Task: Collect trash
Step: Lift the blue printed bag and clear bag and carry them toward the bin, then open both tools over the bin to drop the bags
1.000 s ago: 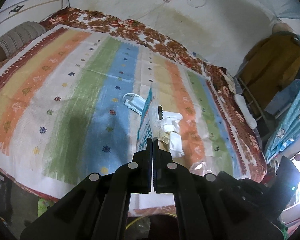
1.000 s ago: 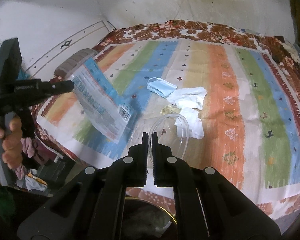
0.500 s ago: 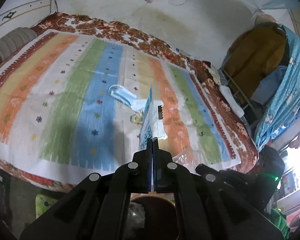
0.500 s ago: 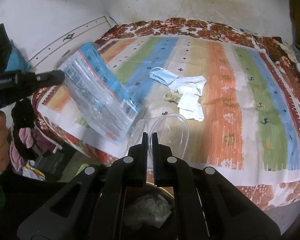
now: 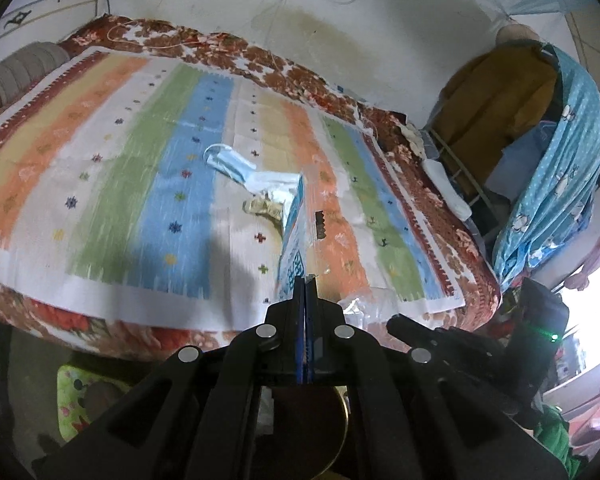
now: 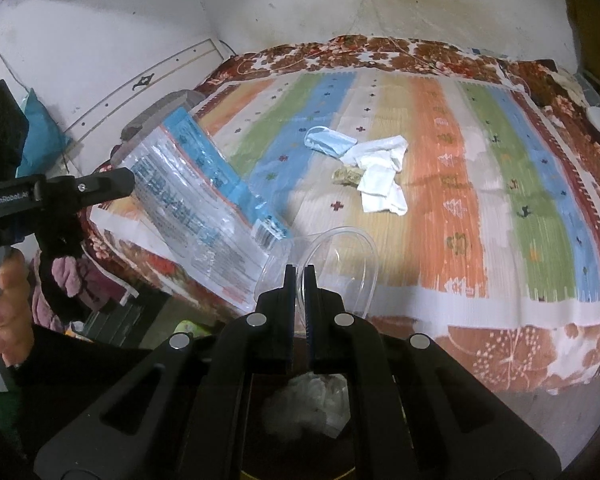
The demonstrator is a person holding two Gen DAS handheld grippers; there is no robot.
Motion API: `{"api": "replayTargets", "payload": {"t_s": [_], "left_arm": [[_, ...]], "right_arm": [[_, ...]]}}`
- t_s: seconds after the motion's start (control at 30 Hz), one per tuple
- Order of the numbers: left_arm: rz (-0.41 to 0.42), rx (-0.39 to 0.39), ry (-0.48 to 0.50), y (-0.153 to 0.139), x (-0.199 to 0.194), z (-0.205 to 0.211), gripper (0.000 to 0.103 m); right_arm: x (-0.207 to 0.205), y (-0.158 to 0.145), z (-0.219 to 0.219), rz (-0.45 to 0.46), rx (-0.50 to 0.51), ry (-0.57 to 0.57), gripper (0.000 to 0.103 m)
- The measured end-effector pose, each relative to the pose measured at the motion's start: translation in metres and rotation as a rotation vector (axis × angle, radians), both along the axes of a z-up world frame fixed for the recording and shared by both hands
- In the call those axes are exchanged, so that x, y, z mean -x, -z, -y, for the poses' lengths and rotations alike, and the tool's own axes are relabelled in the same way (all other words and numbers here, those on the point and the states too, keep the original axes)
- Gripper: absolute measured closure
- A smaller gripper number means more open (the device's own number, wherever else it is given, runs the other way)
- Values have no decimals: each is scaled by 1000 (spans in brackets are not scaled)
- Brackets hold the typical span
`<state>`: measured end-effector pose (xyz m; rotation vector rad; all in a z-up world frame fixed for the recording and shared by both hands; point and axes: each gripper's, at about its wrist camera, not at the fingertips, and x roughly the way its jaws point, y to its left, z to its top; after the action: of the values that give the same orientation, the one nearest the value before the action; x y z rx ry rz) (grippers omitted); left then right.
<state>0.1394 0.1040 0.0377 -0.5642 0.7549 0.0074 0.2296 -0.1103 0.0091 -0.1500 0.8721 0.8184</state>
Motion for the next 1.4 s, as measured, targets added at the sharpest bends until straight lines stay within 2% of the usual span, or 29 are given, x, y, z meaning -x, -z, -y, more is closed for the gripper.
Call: {"api": "replayTargets", "payload": {"t_s": [0.3, 0.57, 0.77, 0.87, 1.0, 1.17, 1.27, 1.4], "left_arm": [[33, -69, 59, -1, 31, 31, 103], [48, -2, 88, 8, 51, 39, 103], [37, -22, 131, 20, 68, 65, 103], [11, -26, 150, 30, 72, 77, 103], [-31, -47, 163, 42, 74, 87, 103], [-98, -51, 162, 59, 69, 92, 103], [-164, -53, 127, 74, 62, 89, 103], [-267, -6, 70, 96, 55, 80, 103]], "right_arm": [[25, 8, 18, -28, -8, 4, 100], [46, 15, 29, -44, -11, 0, 100], [59, 27, 41, -104, -24, -1, 100], [65, 31, 43, -114, -13, 1, 100], [73, 44, 40, -133, 53, 7, 100], [71, 67, 37, -211, 112, 29, 100], [66, 75, 37, -242, 124, 45, 100], [65, 86, 33, -267, 158, 51, 100]]}}
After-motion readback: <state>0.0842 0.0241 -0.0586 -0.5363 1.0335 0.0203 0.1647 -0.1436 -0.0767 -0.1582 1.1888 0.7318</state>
